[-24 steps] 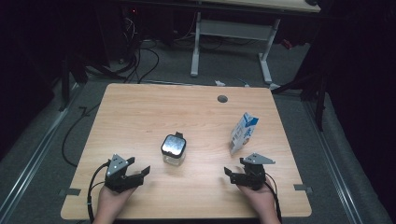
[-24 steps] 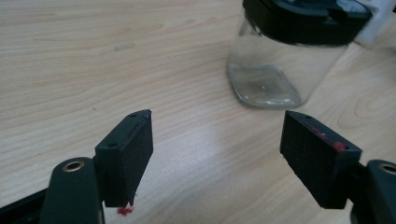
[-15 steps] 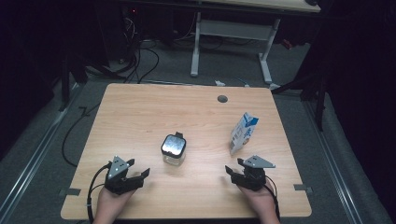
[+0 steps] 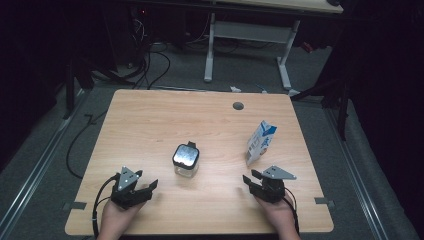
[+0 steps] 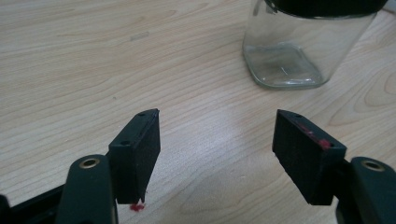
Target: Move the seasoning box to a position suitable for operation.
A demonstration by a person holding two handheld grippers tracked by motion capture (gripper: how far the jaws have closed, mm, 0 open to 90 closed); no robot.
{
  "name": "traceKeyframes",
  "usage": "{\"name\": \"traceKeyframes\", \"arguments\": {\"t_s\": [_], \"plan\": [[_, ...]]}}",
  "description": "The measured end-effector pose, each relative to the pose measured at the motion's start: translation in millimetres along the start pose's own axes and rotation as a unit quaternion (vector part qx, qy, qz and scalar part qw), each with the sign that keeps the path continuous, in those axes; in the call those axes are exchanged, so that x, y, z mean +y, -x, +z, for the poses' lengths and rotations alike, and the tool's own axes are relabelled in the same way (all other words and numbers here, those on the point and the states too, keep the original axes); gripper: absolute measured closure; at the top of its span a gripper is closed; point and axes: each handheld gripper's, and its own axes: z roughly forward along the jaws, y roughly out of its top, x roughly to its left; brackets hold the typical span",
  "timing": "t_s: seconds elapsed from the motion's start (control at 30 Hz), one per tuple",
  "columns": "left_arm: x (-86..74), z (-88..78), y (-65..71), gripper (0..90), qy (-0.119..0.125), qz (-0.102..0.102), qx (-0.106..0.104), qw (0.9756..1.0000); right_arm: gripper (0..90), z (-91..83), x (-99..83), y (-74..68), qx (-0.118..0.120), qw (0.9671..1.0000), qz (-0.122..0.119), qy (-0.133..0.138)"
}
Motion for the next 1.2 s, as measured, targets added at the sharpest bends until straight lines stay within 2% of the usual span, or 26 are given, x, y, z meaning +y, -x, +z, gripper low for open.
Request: {"name": "traceKeyframes", "arguments": {"t_s": [0.17, 0.43, 0.53, 0.57, 0.6, 0.77, 0.83, 0.87, 0.9, 0.97, 1.03, 1.13, 1.2], "plan": [[0.0, 0.2, -0.5, 35.6, 0.003, 0.005, -0.007, 1.0, 58.2, 1.7, -1.4, -1.5, -0.001, 1.0, -0.004, -0.002], [-2.3, 2.0, 2.2, 52.5, -0.001, 0.008, -0.027, 0.9996, 64.7, 5.4, -3.1, -5.3, -0.004, 0.9998, -0.018, -0.005], [-2.8, 1.5, 1.9, 54.2, -0.004, 0.006, -0.036, 0.9993, 66.5, 4.8, -2.7, -6.1, 0.003, 0.9999, -0.014, -0.001], [-2.8, 1.5, 1.9, 54.6, -0.004, 0.006, -0.036, 0.9993, 66.5, 4.8, -2.7, -6.1, 0.003, 0.9999, -0.014, -0.001], [-1.9, 0.1, 5.4, 55.3, 0.004, 0.015, -0.031, 0.9994, 69.1, 4.6, -2.6, -6.5, -0.002, 0.9999, -0.016, 0.0], [-2.4, 1.0, 5.5, 58.4, 0.017, 0.016, -0.026, 0.9994, 70.0, 4.5, -2.2, -5.8, -0.002, 1.0, -0.009, -0.002], [-2.0, 2.8, 4.2, 60.2, 0.017, 0.011, -0.024, 0.9995, 69.7, 3.9, -1.5, -7.0, 0.004, 0.9999, -0.01, -0.004], [0.3, 6.4, 2.1, 60.5, 0.017, -0.002, -0.026, 0.9995, 69.6, 3.6, -1.1, -6.9, 0.006, 0.9999, -0.011, -0.004], [0.3, 6.4, 2.1, 61.2, 0.017, -0.002, -0.026, 0.9995, 69.6, 3.6, -1.1, -6.9, 0.006, 0.9999, -0.011, -0.004], [3.3, 11.0, -1.3, 61.8, 0.014, -0.016, -0.025, 0.9995, 68.3, 2.7, -0.5, -7.4, 0.007, 0.9999, -0.009, -0.004], [6.7, 16.7, -4.2, 62.1, 0.005, -0.016, -0.014, 0.9998, 67.9, 1.8, -0.1, -7.3, 0.008, 0.9999, -0.01, -0.004], [12.3, 24.0, -6.1, 68.6, -0.001, -0.016, -0.006, 0.9998, 67.5, 1.5, -0.2, -8.1, 0.009, 0.9999, -0.011, -0.005], [16.5, 30.6, -8.0, 73.6, 0.012, -0.029, -0.005, 0.9995, 67.5, 3.2, -1.0, -9.8, 0.009, 0.9997, -0.02, -0.008]]}}
